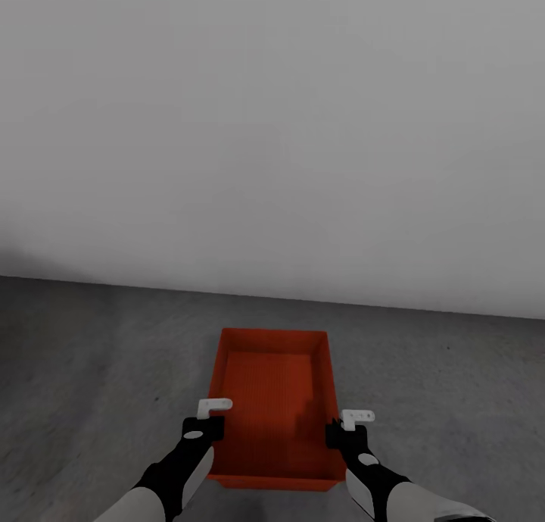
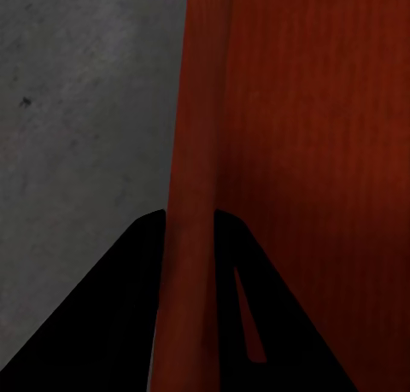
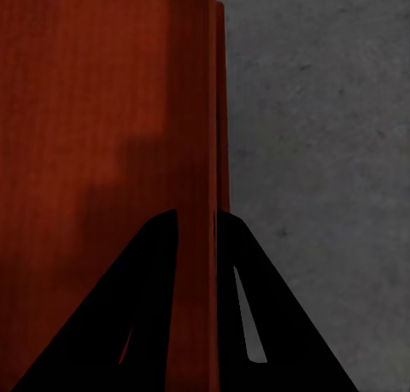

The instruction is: Move the two storage containers from the living room to the garage. In the garage, place one container on the floor and stack the other container on top of it (either order is fine).

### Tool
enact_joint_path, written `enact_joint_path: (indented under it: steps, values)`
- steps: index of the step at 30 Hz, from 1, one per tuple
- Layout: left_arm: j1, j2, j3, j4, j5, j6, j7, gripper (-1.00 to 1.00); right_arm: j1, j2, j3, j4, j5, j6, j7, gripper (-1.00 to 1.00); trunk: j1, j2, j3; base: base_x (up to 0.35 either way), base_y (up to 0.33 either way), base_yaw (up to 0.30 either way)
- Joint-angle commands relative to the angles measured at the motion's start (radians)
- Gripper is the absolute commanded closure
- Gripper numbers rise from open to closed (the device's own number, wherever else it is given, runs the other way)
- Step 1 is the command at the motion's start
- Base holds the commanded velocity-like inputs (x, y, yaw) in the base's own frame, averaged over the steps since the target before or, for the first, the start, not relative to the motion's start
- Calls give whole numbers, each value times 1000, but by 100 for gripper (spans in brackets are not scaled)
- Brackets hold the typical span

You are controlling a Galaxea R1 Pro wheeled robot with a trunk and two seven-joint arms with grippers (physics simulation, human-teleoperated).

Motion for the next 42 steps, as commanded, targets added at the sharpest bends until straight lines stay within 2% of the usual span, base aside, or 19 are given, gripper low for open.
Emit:
enact_joint_path:
  steps: [1, 42]
  values:
    - [0, 3, 47, 0, 12, 7, 29, 100, -1, -8, -33, -2, -16, -38, 2, 100, 0, 0, -1, 0, 0, 0]
    - [-1, 3, 49, -1, 12, 7, 29, 100, -1, -8, -33, -2, -16, -38, 2, 100, 0, 0, -1, 27, 0, 0]
